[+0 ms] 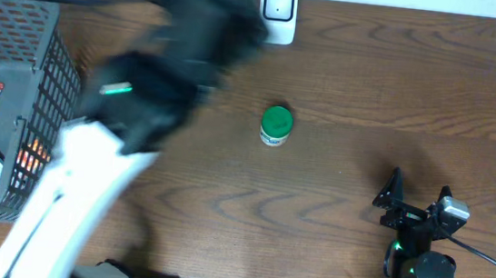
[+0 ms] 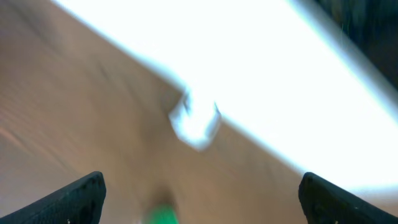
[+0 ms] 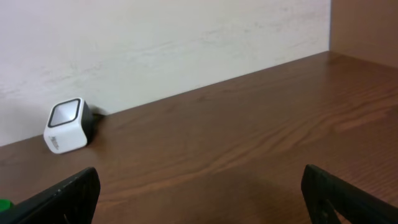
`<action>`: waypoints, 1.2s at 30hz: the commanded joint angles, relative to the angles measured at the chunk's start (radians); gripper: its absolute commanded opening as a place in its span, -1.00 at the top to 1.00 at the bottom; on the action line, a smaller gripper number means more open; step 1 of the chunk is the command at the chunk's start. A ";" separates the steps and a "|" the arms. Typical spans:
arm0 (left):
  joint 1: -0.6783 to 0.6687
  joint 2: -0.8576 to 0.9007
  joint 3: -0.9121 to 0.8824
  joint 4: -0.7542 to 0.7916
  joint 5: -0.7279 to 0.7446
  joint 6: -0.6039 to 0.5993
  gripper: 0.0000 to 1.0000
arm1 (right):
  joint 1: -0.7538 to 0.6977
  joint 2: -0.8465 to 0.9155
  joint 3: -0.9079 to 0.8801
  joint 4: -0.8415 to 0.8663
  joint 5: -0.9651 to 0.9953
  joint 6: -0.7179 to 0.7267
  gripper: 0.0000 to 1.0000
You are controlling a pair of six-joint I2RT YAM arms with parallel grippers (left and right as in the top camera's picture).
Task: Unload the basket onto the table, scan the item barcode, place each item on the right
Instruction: 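Carry the bottle with the left gripper and set it upright mid-table, then reach the left gripper into the basket and grasp the orange snack box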
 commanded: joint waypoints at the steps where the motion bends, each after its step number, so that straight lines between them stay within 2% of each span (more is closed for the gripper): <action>1: 0.311 -0.135 0.011 -0.016 -0.123 0.221 -0.99 | 0.008 -0.003 -0.002 -0.002 -0.001 -0.013 -0.99; 5: 0.692 -0.158 0.010 -0.163 -0.085 0.018 -0.99 | 0.008 -0.003 -0.002 -0.002 -0.001 -0.013 -0.99; 9: 1.031 -0.083 -0.018 -0.326 0.082 -0.095 -0.99 | 0.008 -0.003 -0.002 -0.002 -0.001 -0.013 -0.99; 12: 1.137 -0.007 -0.059 -0.369 0.144 -0.166 -0.99 | 0.008 -0.003 -0.002 -0.002 -0.001 -0.013 -0.99; 17: 1.191 0.127 -0.146 -0.451 0.166 -0.412 -0.99 | 0.008 -0.003 -0.002 -0.002 -0.001 -0.012 -0.99; 18: 1.191 0.152 -0.159 -0.452 0.183 -0.432 -0.99 | 0.008 -0.003 -0.002 -0.002 -0.001 -0.013 -0.98; 25: 1.191 0.346 -0.183 -0.415 0.351 -0.461 -0.99 | 0.008 -0.003 -0.002 -0.002 -0.001 -0.013 -0.99; 29: 1.191 0.444 -0.184 -0.420 0.352 -0.460 -0.99 | 0.008 -0.003 -0.002 -0.002 -0.001 -0.013 -0.98; 36: 1.185 0.555 -0.201 -0.404 0.350 -0.567 -0.99 | 0.008 -0.003 -0.002 -0.002 -0.001 -0.013 -0.98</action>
